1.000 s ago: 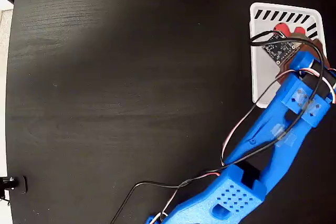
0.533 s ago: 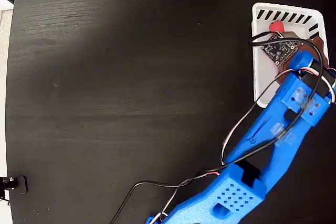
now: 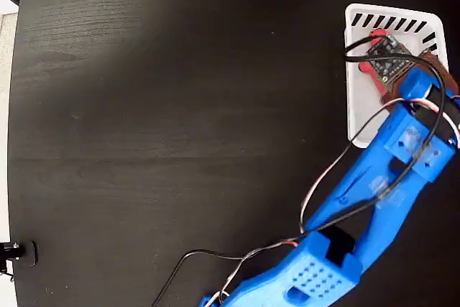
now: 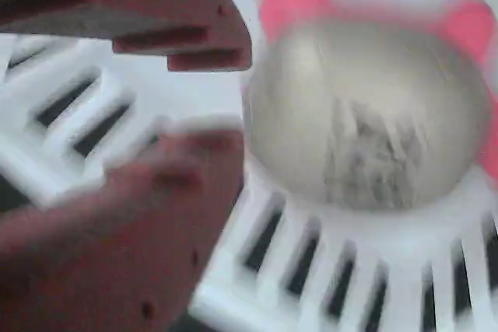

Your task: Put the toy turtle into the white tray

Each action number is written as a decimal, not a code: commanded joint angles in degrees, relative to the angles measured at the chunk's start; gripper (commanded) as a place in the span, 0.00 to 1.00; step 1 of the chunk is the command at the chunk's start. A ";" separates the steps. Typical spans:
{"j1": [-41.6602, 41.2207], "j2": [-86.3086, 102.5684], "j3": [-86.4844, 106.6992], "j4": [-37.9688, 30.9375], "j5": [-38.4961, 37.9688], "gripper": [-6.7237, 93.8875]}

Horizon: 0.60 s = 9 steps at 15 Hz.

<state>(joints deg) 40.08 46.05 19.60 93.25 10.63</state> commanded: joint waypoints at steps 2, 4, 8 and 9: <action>-5.71 24.70 19.69 -9.05 0.88 0.07; -11.95 35.68 31.55 -13.80 0.97 0.07; -28.04 56.34 57.92 -21.71 -1.93 0.07; -31.90 61.35 66.01 -24.08 -2.11 0.07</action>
<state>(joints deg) 13.36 95.62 76.03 71.37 8.35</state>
